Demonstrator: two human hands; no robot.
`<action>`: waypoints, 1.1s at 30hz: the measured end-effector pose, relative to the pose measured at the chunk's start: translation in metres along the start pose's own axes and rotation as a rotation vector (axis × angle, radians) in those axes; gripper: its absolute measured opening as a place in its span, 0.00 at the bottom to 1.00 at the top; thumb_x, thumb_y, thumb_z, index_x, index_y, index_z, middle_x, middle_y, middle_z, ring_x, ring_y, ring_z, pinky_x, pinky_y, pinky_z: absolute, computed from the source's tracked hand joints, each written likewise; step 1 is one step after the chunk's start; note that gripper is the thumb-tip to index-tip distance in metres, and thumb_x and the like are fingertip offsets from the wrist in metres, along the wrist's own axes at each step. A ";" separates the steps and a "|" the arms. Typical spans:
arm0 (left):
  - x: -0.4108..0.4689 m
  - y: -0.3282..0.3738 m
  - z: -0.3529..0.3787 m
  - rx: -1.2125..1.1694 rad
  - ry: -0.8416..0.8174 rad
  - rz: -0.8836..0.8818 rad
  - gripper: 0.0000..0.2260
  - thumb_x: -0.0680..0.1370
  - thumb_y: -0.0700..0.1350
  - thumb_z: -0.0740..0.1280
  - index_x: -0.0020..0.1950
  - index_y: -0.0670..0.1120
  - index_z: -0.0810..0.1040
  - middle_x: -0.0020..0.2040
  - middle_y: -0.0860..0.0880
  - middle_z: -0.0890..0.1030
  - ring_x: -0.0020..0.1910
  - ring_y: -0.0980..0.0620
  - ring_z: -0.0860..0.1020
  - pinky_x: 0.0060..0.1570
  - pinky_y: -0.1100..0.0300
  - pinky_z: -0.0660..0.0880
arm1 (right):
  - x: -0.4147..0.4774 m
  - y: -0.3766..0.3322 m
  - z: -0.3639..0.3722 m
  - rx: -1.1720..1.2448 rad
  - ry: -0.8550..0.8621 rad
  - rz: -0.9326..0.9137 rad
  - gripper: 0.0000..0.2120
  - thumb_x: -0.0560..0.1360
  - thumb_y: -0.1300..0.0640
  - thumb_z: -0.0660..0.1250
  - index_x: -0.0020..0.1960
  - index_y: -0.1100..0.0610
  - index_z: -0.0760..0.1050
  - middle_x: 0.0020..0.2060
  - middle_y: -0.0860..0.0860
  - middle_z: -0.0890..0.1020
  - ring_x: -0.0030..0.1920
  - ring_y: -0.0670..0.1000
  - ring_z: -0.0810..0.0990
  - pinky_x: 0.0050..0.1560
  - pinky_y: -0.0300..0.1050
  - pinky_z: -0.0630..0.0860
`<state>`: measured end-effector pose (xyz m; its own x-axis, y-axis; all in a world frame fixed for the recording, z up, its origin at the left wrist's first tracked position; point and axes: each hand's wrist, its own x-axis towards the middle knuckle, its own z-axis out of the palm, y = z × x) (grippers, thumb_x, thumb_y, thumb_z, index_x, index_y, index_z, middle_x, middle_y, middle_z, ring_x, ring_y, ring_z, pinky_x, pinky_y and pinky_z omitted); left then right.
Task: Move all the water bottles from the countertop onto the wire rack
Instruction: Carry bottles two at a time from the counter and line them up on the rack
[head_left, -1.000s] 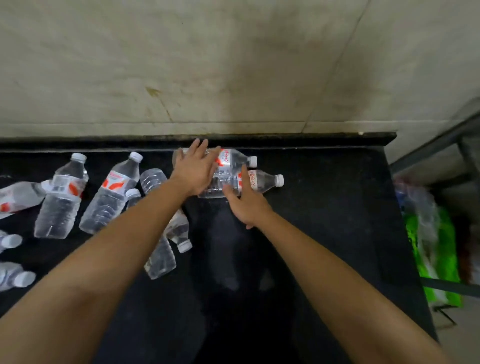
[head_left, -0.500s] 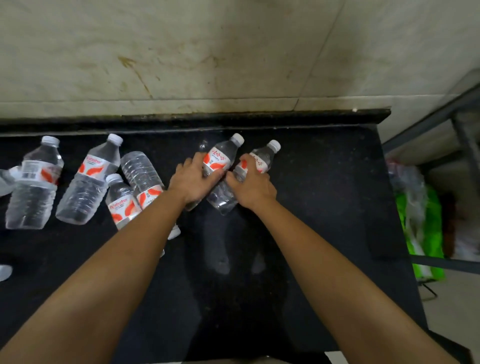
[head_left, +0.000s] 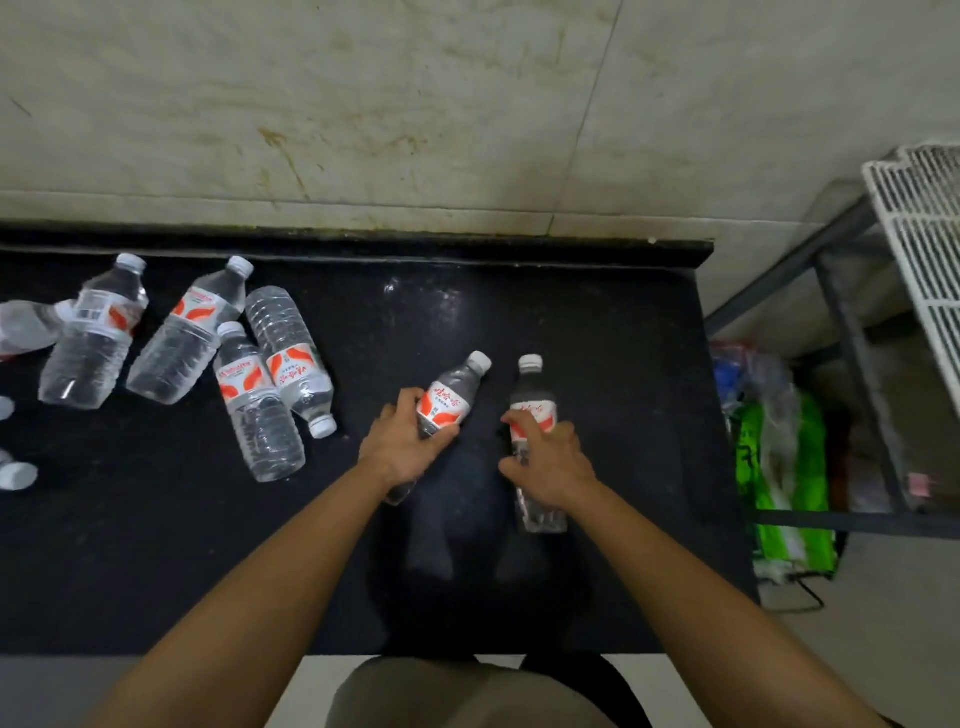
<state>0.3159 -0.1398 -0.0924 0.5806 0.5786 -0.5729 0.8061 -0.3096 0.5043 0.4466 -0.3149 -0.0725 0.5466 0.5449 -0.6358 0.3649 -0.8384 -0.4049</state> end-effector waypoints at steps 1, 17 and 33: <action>-0.004 0.001 0.004 -0.011 0.015 -0.016 0.31 0.73 0.65 0.68 0.70 0.56 0.62 0.65 0.44 0.73 0.64 0.41 0.74 0.63 0.44 0.73 | -0.007 0.007 0.002 0.012 -0.014 -0.011 0.29 0.77 0.46 0.65 0.74 0.36 0.59 0.65 0.59 0.62 0.65 0.62 0.67 0.63 0.55 0.70; -0.060 0.047 0.003 -0.452 0.182 0.193 0.15 0.78 0.59 0.68 0.56 0.50 0.72 0.53 0.47 0.80 0.51 0.50 0.80 0.53 0.50 0.77 | -0.091 0.057 -0.036 0.347 0.340 -0.076 0.24 0.72 0.48 0.69 0.63 0.33 0.65 0.56 0.52 0.66 0.50 0.56 0.77 0.58 0.51 0.76; -0.132 0.215 0.020 -0.510 0.066 0.721 0.09 0.80 0.50 0.68 0.58 0.51 0.73 0.52 0.53 0.79 0.50 0.59 0.79 0.45 0.65 0.73 | -0.208 0.112 -0.116 0.585 0.962 -0.043 0.45 0.71 0.36 0.68 0.80 0.39 0.47 0.64 0.47 0.77 0.60 0.49 0.79 0.62 0.55 0.78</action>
<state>0.4147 -0.2977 0.0780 0.9072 0.4198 0.0264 0.0881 -0.2510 0.9640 0.4613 -0.5214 0.0909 0.9882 0.1431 0.0552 0.1264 -0.5566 -0.8211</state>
